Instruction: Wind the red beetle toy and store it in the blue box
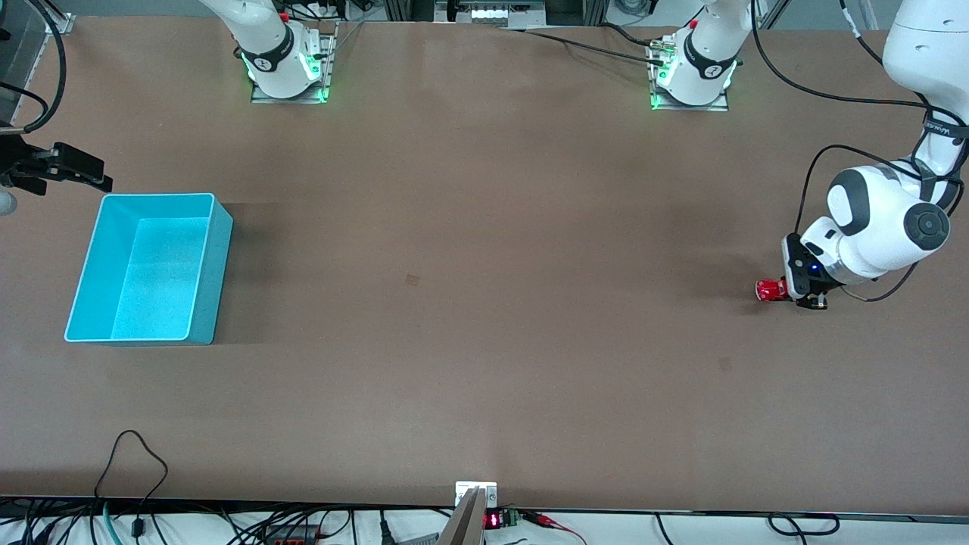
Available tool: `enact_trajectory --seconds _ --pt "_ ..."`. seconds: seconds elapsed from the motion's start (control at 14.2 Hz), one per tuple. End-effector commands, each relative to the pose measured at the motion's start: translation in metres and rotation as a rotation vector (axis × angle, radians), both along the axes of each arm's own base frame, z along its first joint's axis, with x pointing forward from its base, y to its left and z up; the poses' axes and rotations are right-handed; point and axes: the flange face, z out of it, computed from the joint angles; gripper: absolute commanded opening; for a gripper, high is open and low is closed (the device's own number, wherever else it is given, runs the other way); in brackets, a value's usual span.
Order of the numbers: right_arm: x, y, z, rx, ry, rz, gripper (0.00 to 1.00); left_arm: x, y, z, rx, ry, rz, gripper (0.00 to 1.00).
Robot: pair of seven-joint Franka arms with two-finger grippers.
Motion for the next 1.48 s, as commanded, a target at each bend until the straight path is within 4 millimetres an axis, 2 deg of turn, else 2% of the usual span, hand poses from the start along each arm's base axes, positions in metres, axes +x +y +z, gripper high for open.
enact_trajectory --seconds 0.0,0.07,0.14,0.21,0.42,0.56,0.78,0.99,1.06,1.13,1.27,1.41 --pt "-0.001 -0.001 0.003 0.009 -0.005 -0.009 1.00 0.001 0.006 -0.018 0.001 0.022 -0.029 0.08" --pt "-0.002 -0.001 0.002 0.007 -0.004 -0.009 1.00 0.002 0.006 -0.016 0.002 0.019 -0.029 0.22" --pt "-0.002 -0.001 0.002 0.007 -0.004 -0.009 1.00 0.010 0.003 -0.009 0.004 0.008 -0.036 0.70" --pt "-0.001 -0.001 0.003 0.007 -0.005 -0.009 1.00 0.013 0.001 -0.005 0.005 0.002 -0.038 1.00" --pt "-0.002 -0.002 0.002 0.007 -0.004 -0.011 1.00 0.014 -0.005 0.013 0.001 0.051 -0.018 1.00" --pt "-0.002 -0.002 0.002 0.007 -0.002 -0.011 1.00 0.015 -0.028 0.034 -0.008 0.101 0.024 1.00" --pt "-0.002 -0.003 0.002 0.009 -0.001 -0.014 1.00 0.016 -0.062 0.079 0.010 0.151 0.106 1.00" --pt "-0.003 -0.007 0.002 0.008 0.001 -0.020 1.00 0.039 -0.103 0.133 0.056 0.227 0.135 1.00" --pt "-0.003 -0.007 0.002 0.008 -0.001 -0.022 1.00 0.044 -0.113 0.153 0.095 0.248 0.181 1.00" --pt "-0.003 -0.011 0.002 0.008 0.001 -0.028 1.00 0.049 -0.131 0.172 0.137 0.271 0.233 1.00" --pt "-0.003 -0.016 0.002 0.008 0.001 -0.037 1.00 0.050 -0.160 0.193 0.181 0.305 0.306 1.00" --pt "-0.004 -0.016 0.001 0.009 0.002 -0.035 1.00 0.051 -0.171 0.222 0.211 0.299 0.416 1.00"
